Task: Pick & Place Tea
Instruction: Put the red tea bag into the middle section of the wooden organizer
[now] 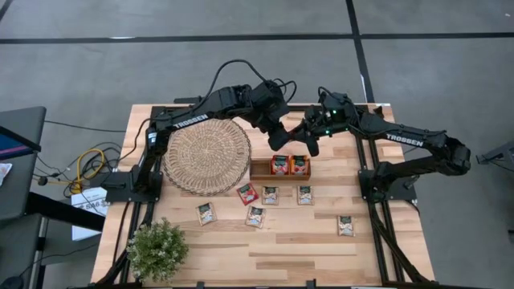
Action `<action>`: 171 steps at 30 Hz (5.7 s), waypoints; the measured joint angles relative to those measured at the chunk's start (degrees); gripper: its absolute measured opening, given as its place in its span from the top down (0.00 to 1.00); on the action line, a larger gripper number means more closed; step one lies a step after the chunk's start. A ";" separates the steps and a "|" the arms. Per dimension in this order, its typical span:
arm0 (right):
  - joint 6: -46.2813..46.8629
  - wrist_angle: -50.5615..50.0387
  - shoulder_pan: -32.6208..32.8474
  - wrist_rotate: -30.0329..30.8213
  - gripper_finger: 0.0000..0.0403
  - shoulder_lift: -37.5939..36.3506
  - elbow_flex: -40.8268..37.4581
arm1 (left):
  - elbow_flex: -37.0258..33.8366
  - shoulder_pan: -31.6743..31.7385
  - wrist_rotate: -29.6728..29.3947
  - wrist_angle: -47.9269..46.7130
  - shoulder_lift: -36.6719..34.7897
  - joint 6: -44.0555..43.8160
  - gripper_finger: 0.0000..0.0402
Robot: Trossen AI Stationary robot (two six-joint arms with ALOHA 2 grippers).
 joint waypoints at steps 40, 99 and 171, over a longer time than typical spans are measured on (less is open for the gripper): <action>18.86 9.20 17.57 31.48 1.00 -0.04 -14.43 | -0.42 0.74 -19.67 -7.93 -0.33 5.74 0.73; 24.35 30.40 22.36 44.73 0.97 18.99 -21.62 | -89.09 3.08 -1.19 64.30 -48.06 1.71 0.73; 28.86 -28.09 37.37 63.83 0.74 -35.78 -15.39 | -97.81 -1.99 11.67 58.25 -47.67 -17.25 0.73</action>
